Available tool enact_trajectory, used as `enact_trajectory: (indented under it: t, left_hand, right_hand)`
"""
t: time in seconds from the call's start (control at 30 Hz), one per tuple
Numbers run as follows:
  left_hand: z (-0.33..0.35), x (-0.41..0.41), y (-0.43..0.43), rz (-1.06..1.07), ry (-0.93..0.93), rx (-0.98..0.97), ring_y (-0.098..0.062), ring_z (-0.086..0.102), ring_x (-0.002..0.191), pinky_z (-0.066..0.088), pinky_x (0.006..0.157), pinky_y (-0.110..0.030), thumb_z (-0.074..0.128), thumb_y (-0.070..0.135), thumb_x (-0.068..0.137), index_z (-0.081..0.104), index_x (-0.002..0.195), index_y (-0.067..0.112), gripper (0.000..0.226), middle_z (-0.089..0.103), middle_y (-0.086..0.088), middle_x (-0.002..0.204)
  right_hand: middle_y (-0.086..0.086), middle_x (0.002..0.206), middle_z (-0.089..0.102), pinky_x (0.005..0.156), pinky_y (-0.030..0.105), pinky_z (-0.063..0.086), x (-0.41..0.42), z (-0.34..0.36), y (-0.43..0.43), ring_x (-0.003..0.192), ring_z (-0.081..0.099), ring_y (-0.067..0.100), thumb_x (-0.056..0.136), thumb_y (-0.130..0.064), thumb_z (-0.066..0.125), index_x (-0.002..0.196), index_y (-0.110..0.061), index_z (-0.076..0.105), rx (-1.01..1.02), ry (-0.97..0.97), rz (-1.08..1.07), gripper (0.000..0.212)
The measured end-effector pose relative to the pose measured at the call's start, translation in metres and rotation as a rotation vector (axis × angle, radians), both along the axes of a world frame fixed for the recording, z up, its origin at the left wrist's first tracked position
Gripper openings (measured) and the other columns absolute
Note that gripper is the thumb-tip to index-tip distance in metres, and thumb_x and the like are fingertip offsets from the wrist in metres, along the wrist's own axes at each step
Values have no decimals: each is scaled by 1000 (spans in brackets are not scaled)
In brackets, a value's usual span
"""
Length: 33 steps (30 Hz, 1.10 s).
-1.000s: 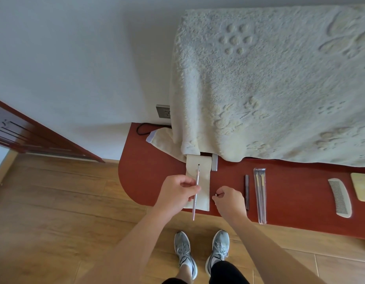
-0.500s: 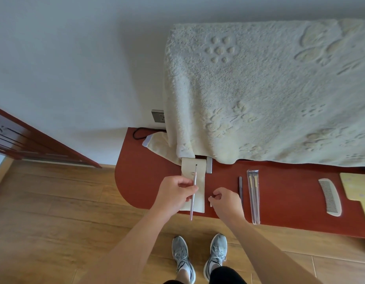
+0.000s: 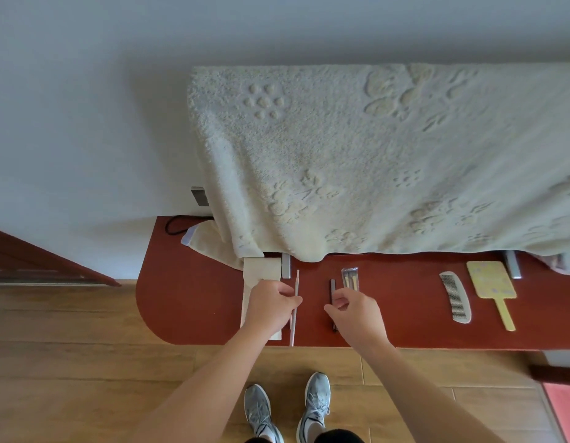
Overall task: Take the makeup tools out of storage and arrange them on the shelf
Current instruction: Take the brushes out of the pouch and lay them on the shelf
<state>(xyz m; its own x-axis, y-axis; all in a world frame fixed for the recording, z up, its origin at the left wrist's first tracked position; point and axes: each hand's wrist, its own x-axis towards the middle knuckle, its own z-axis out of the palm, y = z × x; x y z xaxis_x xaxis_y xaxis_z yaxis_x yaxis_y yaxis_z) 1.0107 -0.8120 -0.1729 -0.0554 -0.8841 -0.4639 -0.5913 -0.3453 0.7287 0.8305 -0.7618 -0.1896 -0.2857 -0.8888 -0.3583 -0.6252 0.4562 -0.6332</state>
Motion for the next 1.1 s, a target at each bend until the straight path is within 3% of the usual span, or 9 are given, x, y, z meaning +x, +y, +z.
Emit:
enact_trajectory:
  t: [0.13, 0.27, 0.53, 0.77, 1.1]
  left_hand:
    - [-21, -20, -4, -28, -105, -22, -12, 69, 88, 55, 82, -26, 77, 25, 84, 73, 107, 16, 25, 73, 2, 102]
    - [-33, -36, -5, -61, -183, -41, -13, 66, 95, 47, 79, -20, 75, 25, 85, 73, 107, 16, 23, 71, 3, 104]
    - [-49, -59, -7, -82, -267, -46, -11, 60, 81, 41, 70, -20, 73, 21, 85, 72, 95, 14, 12, 64, 6, 85]
    - [-65, -62, -6, -73, -325, -9, -12, 62, 85, 47, 70, -22, 72, 18, 85, 70, 98, 13, 14, 68, 2, 94]
    - [-69, -69, -8, -72, -310, -17, -4, 52, 68, 33, 53, -9, 72, 16, 87, 66, 100, 15, 15, 62, 6, 88]
  right_hand:
    - [-14, 93, 65, 69, 13, 47, -22, 3, 7, 85, 61, 1, 85, -31, 71, 110, -24, 68, -12, 18, -10, 26]
    - [-14, 94, 64, 73, 18, 52, -40, 4, 12, 84, 60, 2, 87, -32, 69, 114, -24, 66, -2, 41, -5, 29]
    - [-15, 96, 62, 70, 11, 45, -67, 7, 17, 86, 58, 0, 87, -34, 69, 119, -22, 64, -17, 61, 30, 34]
    - [-13, 99, 64, 70, 12, 47, -80, 7, 16, 87, 59, 1, 86, -33, 70, 120, -23, 63, -1, 58, 16, 36]
    - [-12, 98, 64, 67, 10, 44, -89, 5, 14, 85, 59, 1, 85, -32, 72, 118, -23, 64, 7, 47, 10, 35]
